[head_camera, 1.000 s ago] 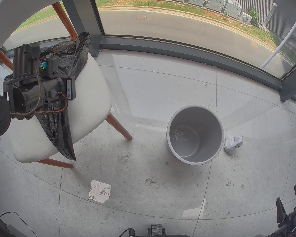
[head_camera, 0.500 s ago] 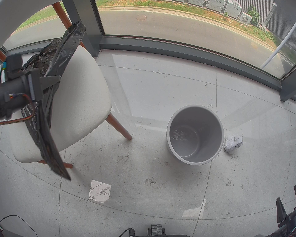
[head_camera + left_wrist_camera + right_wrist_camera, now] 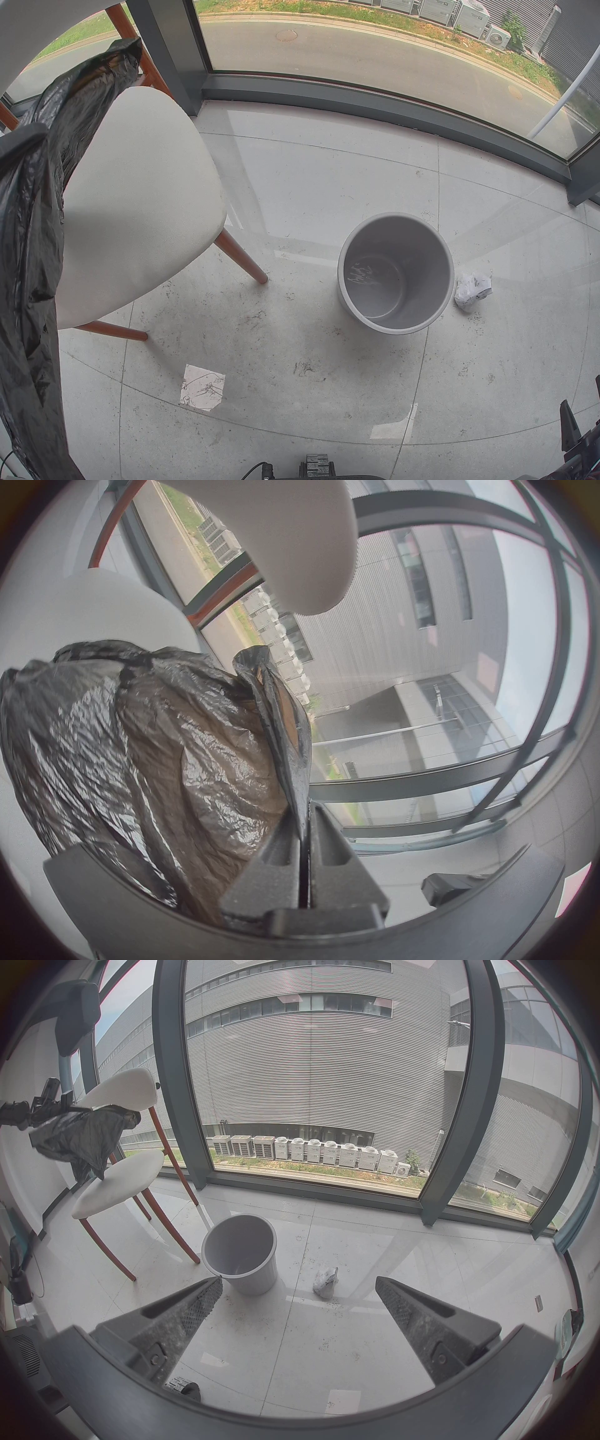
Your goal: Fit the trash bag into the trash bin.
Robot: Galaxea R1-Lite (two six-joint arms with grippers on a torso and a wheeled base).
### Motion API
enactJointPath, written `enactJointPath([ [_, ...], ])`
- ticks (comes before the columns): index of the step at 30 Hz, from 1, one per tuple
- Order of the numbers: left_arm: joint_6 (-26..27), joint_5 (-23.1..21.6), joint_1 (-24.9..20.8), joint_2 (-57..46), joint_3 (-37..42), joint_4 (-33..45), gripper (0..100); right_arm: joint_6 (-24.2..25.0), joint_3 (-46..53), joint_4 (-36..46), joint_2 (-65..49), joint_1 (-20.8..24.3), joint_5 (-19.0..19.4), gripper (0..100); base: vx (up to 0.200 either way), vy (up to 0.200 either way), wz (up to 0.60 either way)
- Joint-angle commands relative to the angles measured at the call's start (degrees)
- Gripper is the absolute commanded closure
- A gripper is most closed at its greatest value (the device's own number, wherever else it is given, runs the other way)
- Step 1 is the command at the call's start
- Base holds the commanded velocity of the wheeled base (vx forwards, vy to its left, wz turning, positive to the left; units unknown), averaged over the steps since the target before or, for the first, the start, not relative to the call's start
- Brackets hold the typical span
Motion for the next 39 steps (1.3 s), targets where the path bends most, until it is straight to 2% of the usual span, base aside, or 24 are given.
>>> enactJointPath([
  [1, -0.53, -1.52, -0.38, -0.29, 5.00, -3.95, 100, -0.04, 1.01, 0.02, -0.05, 0.01, 0.08, 0, 0.000, 0.000, 0.00],
  [3, -1.41, -3.72, -3.01, 0.50, 5.08, -4.21, 100, -0.04, 1.01, 0.02, -0.05, 0.01, 0.00, 0, 0.000, 0.000, 0.00],
  [7, -5.01, -8.38, -3.28, 0.41, 5.00, -7.82, 100, -0.04, 1.01, 0.02, -0.05, 0.01, 0.00, 0, 0.000, -0.100, 0.00],
  [9, -6.77, -9.08, -3.37, 0.15, 5.00, -9.93, 100, -0.04, 1.01, 0.02, -0.05, 0.01, 0.00, 0, 0.000, -0.200, 0.00],
  [14, -20.22, -12.25, -3.89, -0.12, 4.91, -18.01, 100, -0.04, 1.01, 0.02, -0.05, 0.01, 0.00, 0, 0.000, -0.200, 0.00],
  [15, -20.22, -12.25, -3.89, -0.12, 4.91, -18.01, 100, -0.04, 1.01, 0.02, -0.05, 0.01, 0.00, 0, 0.000, -0.200, 0.00],
  [16, -23.38, -12.95, -3.98, -0.12, 4.91, -18.63, 100, -0.04, 1.01, 0.02, -0.05, 0.01, 0.00, 0, 0.000, -0.200, 0.00],
  [17, -24.35, -13.04, -3.98, -0.03, 4.91, -18.80, 100, -0.04, 1.01, 0.02, -0.05, 0.01, 0.00, 0, 0.000, -0.200, 0.00],
  [24, -24.43, -13.12, -3.89, 0.41, 9.65, -19.42, 100, -0.04, 1.01, 0.02, -0.05, 0.01, 0.00, 0, 0.000, -0.200, 0.00],
  [26, -24.52, -13.56, -4.16, 0.50, 12.29, -21.53, 100, -0.12, 1.01, 0.02, -0.05, 0.01, 0.08, 0, 0.000, -0.200, 0.00],
  [33, -24.79, -16.20, -5.30, 3.22, 14.14, -30.05, 100, -0.04, 1.01, 0.02, -0.05, 0.01, 0.08, 0, 0.000, -0.200, 0.00],
  [36, -23.99, -16.90, -8.55, 6.12, 14.31, -36.29, 100, -0.04, 1.01, 0.02, -0.05, 0.01, 0.08, 0, 0.000, -0.200, 0.00],
  [39, -22.41, -16.90, -9.08, 10.43, 17.13, -47.72, 100, -0.04, 1.01, 0.02, -0.05, 0.01, 0.08, 0, 0.000, -0.133, 0.00],
])
